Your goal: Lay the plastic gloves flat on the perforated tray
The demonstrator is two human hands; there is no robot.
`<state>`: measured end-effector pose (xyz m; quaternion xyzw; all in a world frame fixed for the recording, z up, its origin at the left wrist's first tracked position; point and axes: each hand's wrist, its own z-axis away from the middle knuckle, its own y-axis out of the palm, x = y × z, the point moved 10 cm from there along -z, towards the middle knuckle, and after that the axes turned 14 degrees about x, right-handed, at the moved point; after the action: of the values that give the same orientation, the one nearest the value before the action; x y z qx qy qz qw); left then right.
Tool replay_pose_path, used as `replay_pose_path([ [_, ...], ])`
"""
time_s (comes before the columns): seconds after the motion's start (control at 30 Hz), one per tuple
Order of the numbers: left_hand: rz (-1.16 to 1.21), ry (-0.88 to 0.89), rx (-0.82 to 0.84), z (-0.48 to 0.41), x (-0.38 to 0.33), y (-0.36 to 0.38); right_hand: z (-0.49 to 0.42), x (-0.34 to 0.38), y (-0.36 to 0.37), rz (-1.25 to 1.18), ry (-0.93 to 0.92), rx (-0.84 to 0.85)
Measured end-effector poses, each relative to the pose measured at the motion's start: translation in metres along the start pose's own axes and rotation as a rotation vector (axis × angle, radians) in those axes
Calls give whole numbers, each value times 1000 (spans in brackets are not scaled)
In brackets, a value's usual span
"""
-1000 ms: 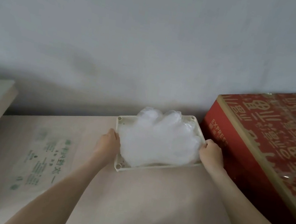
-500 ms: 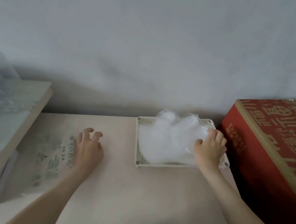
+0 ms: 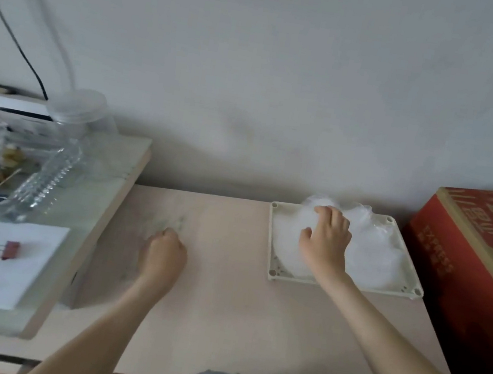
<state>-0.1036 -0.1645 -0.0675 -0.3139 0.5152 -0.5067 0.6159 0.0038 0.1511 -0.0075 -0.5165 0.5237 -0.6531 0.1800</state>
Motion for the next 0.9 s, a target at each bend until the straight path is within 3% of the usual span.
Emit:
replay_pose_path([
  [0.1,3,174,-9,22,-33,-24,2,34,8,-53,-109,53],
  [0.2,-74,340,-46,50,-60,-50,12,82,7,-120,-362,96],
  [0.4,66,459,-196,104,-60,-117,47,179,5,-159,-713,257],
  [0.5,123,452,-208,124,-46,-159,61,219,4,-242,-740,334],
  [0.6,-65,451,-262,147,-30,-197,66,265,3,-386,-734,364],
  [0.7,-150,419,-432,167,2,-248,78,314,10,-433,-746,411],
  [0.83,-223,440,-933,200,42,-314,95,360,20,-512,-799,477],
  [0.9,-366,415,-1027,190,59,-319,98,378,30,-516,-815,509],
])
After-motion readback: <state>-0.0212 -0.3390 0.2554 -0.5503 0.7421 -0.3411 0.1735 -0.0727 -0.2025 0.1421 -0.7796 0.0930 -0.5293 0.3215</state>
